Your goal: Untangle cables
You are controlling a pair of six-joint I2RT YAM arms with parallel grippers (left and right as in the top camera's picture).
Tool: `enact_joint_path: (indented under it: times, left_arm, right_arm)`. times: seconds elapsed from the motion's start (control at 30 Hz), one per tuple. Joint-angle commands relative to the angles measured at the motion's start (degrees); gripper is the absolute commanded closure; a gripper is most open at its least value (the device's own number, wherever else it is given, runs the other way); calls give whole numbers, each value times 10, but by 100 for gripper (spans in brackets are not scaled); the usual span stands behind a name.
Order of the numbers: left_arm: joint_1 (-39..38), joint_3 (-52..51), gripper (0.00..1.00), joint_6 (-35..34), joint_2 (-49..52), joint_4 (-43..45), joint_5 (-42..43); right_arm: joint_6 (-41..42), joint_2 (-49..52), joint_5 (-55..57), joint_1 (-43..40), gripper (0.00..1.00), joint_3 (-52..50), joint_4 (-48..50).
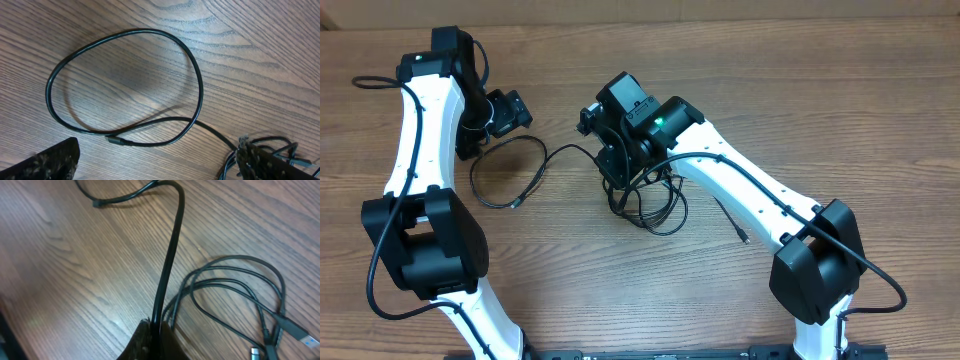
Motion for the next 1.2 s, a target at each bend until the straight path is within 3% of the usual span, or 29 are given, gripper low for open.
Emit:
enact_joint_path:
  times: [0.0, 0.47, 0.8, 0.9, 1.17]
  left_arm:
    - [-4, 0, 0, -12, 6, 0, -4]
    - [-4, 0, 0, -12, 6, 0, -4]
    - [-4, 0, 0, -12, 6, 0, -4]
    - [-4, 0, 0, -12, 6, 0, -4]
    - [-4, 0, 0, -12, 6, 0, -4]
  right_arm:
    - [14, -5, -22, -3, 96, 5, 6]
    - [31, -165, -19, -61, 96, 154, 10]
    - [47, -285, 8, -160, 96, 158, 81]
    - [80, -303, 61, -182, 96, 158, 74]
    - [96, -297, 59, -201, 96, 156, 26]
